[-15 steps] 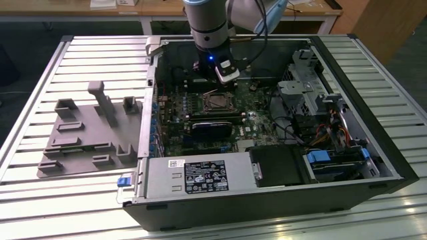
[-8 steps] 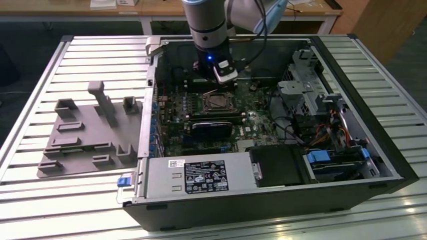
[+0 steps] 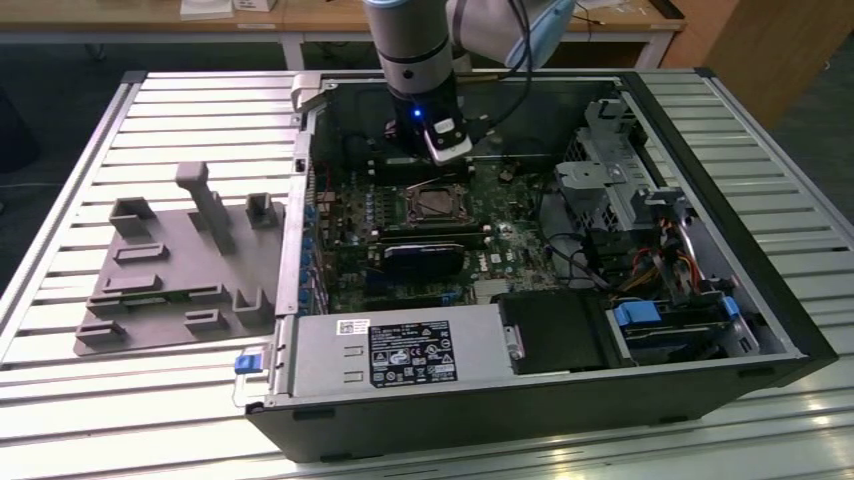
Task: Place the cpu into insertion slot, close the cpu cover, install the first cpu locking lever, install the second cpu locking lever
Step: 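Install the first cpu locking lever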
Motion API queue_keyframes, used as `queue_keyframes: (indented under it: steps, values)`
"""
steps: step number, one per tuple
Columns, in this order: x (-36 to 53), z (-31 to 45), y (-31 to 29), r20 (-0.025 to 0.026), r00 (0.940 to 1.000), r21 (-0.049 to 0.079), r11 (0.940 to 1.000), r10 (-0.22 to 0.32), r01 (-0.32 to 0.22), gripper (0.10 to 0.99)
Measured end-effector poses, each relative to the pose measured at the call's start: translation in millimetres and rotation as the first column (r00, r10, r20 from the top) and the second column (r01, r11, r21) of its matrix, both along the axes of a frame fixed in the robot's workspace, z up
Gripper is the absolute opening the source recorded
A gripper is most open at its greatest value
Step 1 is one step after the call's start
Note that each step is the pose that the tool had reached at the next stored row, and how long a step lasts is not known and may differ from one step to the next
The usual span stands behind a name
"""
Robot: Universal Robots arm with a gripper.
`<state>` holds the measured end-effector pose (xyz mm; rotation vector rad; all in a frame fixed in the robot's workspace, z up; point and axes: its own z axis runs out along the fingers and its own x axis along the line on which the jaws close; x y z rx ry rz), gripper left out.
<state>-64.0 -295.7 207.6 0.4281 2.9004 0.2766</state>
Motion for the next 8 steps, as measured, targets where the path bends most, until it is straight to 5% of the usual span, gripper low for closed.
queue_keyframes:
  steps: [8]
  values:
    - [0.3,-2.0,0.0,0.0001,1.0,0.0,1.0,0.0,0.0,0.102]
